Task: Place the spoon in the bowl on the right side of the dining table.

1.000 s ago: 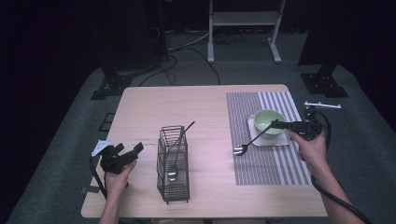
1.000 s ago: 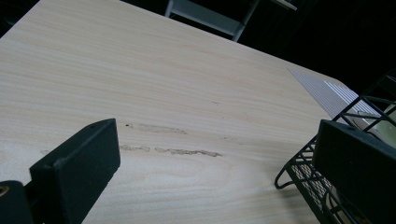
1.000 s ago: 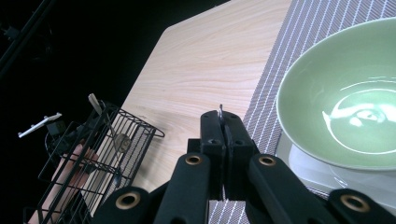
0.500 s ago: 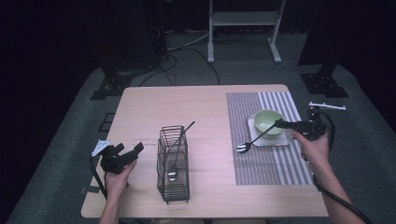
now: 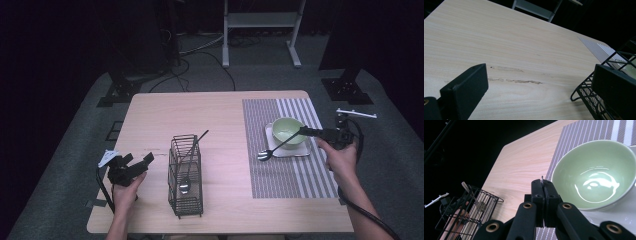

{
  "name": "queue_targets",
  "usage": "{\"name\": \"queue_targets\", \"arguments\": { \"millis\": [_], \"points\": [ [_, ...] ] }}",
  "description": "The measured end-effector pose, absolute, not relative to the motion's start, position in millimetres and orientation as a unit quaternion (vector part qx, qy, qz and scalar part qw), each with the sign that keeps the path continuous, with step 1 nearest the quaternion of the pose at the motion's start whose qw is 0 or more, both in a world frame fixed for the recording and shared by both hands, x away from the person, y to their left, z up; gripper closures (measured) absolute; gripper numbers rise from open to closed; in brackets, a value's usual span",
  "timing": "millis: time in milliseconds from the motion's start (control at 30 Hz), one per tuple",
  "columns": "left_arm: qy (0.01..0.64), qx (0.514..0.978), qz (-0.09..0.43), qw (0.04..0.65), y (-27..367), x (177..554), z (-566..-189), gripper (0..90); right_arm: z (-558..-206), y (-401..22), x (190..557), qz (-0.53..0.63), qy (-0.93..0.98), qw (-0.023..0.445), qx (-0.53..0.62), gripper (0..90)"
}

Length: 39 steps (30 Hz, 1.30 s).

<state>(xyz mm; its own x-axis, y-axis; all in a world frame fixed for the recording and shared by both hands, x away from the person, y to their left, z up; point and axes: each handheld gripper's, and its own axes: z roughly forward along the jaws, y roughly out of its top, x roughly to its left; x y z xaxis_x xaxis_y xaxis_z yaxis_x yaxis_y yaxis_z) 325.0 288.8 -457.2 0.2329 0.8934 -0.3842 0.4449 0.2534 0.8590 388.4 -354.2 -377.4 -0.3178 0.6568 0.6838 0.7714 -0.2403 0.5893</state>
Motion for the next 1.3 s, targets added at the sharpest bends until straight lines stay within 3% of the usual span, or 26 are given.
{"name": "queue_targets", "arguments": {
  "millis": [1300],
  "points": [
    [0.584, 0.571, 0.204, 0.539, 287.6, 325.5, -457.9, 0.1, -345.3, -382.6, 387.1, -0.543, -0.586, 0.005, -0.602, 88.3]
  ]
}}
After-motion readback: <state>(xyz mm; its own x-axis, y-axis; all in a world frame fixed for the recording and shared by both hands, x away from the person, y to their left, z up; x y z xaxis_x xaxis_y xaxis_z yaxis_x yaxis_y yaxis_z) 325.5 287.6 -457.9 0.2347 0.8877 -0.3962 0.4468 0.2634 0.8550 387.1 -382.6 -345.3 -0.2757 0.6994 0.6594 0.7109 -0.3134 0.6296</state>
